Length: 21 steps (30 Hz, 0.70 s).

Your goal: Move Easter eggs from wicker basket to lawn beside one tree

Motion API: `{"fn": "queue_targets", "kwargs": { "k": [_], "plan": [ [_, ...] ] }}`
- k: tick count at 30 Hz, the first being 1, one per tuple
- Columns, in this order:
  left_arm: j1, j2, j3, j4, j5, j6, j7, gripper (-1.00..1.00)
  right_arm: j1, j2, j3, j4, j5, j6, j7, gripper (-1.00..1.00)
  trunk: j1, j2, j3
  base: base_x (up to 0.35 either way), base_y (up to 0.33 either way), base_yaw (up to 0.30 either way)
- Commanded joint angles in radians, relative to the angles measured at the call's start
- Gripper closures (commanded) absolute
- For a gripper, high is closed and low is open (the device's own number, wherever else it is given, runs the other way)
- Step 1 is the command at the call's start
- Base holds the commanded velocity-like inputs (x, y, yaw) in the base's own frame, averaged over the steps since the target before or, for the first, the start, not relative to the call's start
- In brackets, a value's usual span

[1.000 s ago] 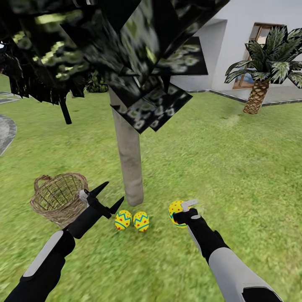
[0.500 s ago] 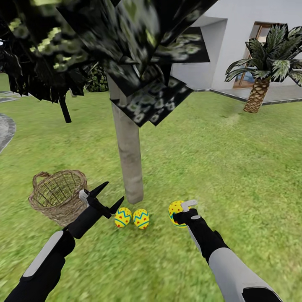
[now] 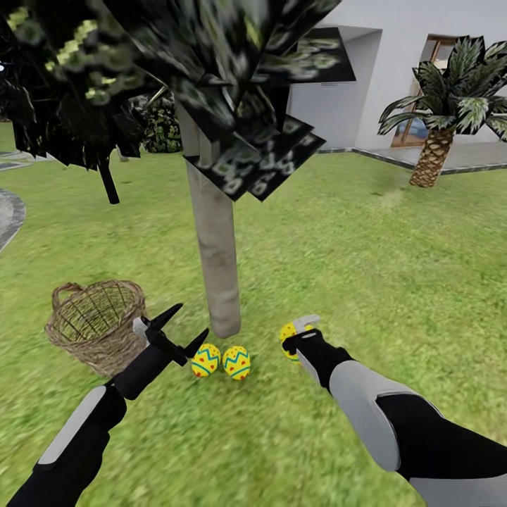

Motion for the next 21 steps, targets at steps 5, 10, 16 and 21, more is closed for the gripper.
{"fn": "queue_targets", "kwargs": {
  "k": [5, 10, 16, 21],
  "plan": [
    [-0.001, -0.005, -0.003, 0.0, -0.002, 0.001, -0.006, -1.0, 0.0, 0.0, 0.0, 0.026, 0.009, -0.033, -0.001, 1.0, 0.019, -0.036, -0.017, 0.0, 0.0, 0.0],
    [-0.001, -0.006, -0.004, 0.0, -0.004, -0.001, -0.005, -1.0, 0.004, 0.0, 0.0, 0.06, 0.01, -0.104, -0.001, 1.0, 0.038, -0.071, -0.032, 0.0, 0.0, 0.0],
    [-0.001, -0.006, -0.004, 0.0, -0.006, -0.001, -0.005, -1.0, 0.004, 0.0, 0.0, 0.061, 0.01, -0.112, 0.0, 1.0, 0.061, -0.113, -0.051, 0.0, 0.0, 0.0],
    [-0.001, -0.006, -0.004, 0.0, -0.006, -0.001, -0.005, -1.0, 0.006, 0.0, 0.001, 0.051, 0.01, -0.121, 0.046, 1.0, 0.08, -0.148, -0.067, 0.0, 0.0, 0.0]
  ]
}}
